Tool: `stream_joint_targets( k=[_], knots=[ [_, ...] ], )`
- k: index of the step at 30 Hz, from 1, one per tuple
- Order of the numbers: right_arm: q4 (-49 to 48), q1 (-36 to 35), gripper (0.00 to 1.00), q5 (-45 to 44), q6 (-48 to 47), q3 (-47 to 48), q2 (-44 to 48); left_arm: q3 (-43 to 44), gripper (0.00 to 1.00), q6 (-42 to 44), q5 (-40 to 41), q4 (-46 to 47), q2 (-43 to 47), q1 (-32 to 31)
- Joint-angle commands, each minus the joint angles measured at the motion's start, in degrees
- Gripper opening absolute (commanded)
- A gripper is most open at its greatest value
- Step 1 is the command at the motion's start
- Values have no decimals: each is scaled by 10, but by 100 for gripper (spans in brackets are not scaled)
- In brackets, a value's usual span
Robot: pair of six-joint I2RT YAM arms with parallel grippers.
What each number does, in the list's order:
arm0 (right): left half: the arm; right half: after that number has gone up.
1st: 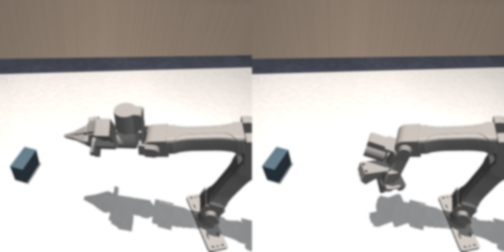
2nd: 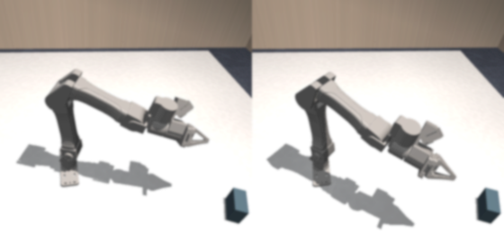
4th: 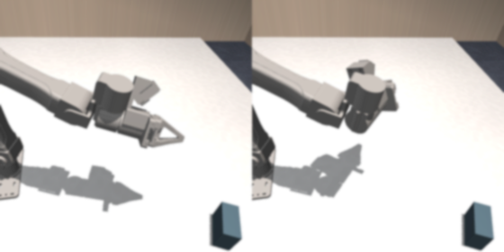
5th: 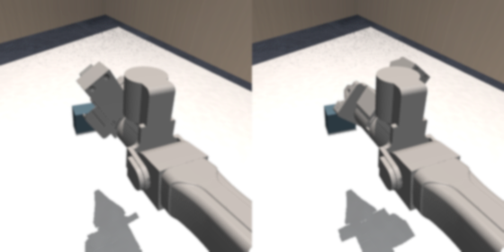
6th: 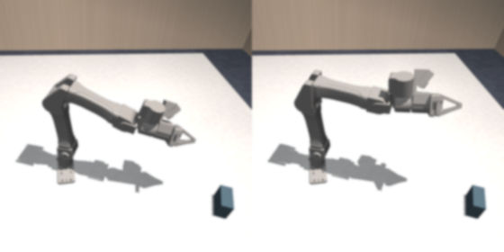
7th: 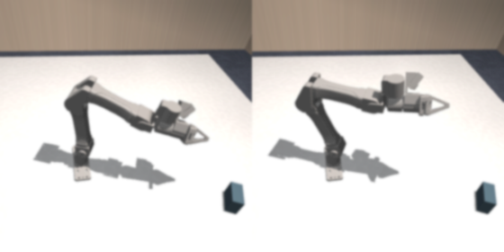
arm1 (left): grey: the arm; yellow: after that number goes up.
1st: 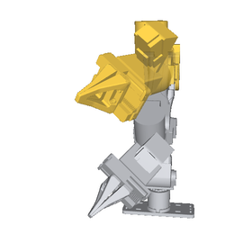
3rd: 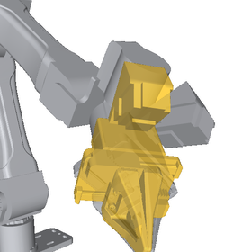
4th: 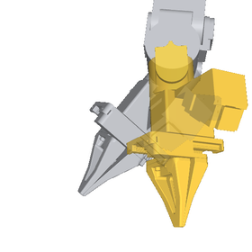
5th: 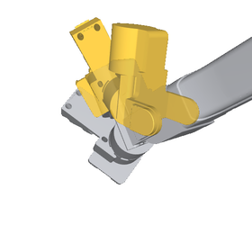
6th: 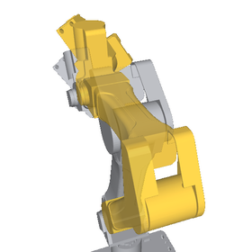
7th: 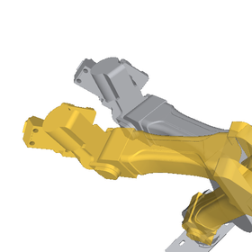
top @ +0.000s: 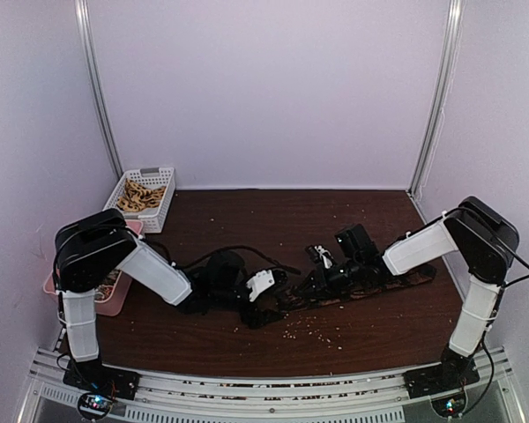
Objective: Roll the ties
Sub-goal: Roll the tie at the center of the board.
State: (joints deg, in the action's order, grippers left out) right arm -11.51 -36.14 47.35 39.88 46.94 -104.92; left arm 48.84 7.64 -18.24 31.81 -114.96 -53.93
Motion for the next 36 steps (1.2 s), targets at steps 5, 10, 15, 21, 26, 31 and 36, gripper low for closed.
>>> stream_joint_targets(
  k=[5,10,15,21,26,31,36],
  knots=[
    [-24,4,0,-22,35,-43,-9,27,87,-51,68,56,-55,-36],
    [-46,0,0,-22,52,-51,-2,80,81,-79,41,41,-110,-38],
    [-49,-5,0,-24,58,-51,3,92,52,-31,-19,-35,-119,-35],
    [-98,-17,0,-26,104,-71,26,29,32,17,-61,-59,-87,-17],
    [-94,-29,27,-13,101,-54,22,30,28,39,-71,-75,-84,-11],
    [-53,-32,28,-15,77,-22,15,38,28,37,-79,-73,-87,-11],
    [-42,-34,27,0,66,-5,12,40,28,37,-80,-74,-87,-11]
  ],
)
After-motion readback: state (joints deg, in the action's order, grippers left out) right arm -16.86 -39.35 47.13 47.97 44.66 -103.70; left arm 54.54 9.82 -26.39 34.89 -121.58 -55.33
